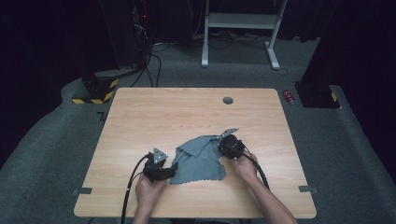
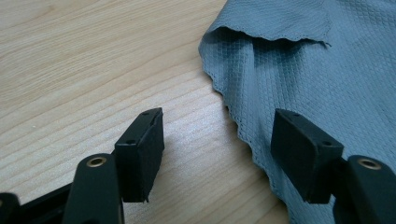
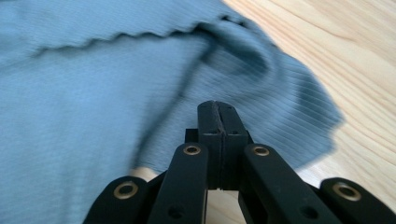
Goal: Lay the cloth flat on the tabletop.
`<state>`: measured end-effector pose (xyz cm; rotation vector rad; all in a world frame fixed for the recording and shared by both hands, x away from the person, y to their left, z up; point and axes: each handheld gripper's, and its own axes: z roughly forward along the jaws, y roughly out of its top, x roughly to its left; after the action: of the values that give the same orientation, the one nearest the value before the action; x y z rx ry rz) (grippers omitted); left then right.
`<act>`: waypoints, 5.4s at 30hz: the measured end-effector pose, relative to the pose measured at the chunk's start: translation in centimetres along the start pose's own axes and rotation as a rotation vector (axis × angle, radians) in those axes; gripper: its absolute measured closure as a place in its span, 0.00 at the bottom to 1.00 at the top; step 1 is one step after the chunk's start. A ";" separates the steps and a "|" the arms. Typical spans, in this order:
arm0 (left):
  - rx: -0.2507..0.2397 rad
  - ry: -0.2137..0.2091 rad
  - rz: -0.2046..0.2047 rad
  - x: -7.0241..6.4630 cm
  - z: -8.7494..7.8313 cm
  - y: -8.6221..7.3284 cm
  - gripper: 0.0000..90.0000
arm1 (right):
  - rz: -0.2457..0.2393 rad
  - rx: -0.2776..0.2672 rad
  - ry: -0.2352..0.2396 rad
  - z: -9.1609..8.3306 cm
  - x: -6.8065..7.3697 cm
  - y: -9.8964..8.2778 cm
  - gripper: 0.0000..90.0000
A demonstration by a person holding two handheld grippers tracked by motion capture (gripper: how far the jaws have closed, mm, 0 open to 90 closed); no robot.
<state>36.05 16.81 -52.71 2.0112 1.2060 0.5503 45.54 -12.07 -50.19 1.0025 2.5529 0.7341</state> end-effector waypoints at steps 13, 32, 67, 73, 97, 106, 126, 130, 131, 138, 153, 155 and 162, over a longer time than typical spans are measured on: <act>-0.001 0.001 -0.001 0.0 0.0 0.0 0.39 | 0.044 -0.044 0.004 -1.5 -1.0 -1.0 0.77; 0.001 0.002 0.002 0.0 0.0 0.0 0.39 | 0.072 -0.033 -0.105 -1.6 -3.6 -0.9 0.99; 0.001 0.002 0.000 0.0 0.0 0.0 0.39 | -0.045 -0.061 0.075 -2.6 3.0 -1.2 0.86; 0.001 0.002 0.000 0.0 0.0 0.0 0.38 | -0.072 -0.058 0.070 -2.7 3.4 -1.5 0.70; 0.003 0.004 -0.001 0.0 -0.1 0.0 0.38 | -0.167 0.001 0.157 0.2 5.7 1.4 0.92; 0.002 0.005 -0.001 0.0 -0.1 0.0 0.38 | -0.040 -0.095 0.057 -2.9 2.9 -1.0 0.87; 0.003 0.006 -0.001 0.0 -0.1 0.0 0.38 | -0.004 0.010 -0.033 -2.1 0.0 -3.0 0.99; 0.004 0.006 0.001 0.0 -0.1 0.0 0.37 | 0.019 0.023 -0.057 -2.4 -1.5 -3.4 0.99; 0.005 0.006 0.002 0.0 -0.1 0.0 0.37 | 0.019 0.024 -0.056 -2.4 -1.7 -3.5 0.99; 0.004 0.006 0.002 0.0 -0.1 0.0 0.37 | -0.005 -0.005 -0.056 -3.1 -0.8 -3.8 0.88; 0.003 0.006 0.001 0.0 -0.1 0.0 0.37 | 0.031 -0.041 0.063 -3.8 1.8 -5.8 0.90; 0.005 0.007 0.001 0.0 -0.1 -0.1 0.37 | 0.023 -0.032 0.072 -4.0 1.9 -6.0 0.99; 0.004 -0.007 0.009 -0.4 -0.2 -0.2 0.36 | 0.051 -0.030 0.025 -5.9 2.3 -8.7 0.99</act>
<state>35.59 16.65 -52.72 2.0213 1.1952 0.5459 36.52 -18.00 -50.40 1.0592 2.5379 0.8018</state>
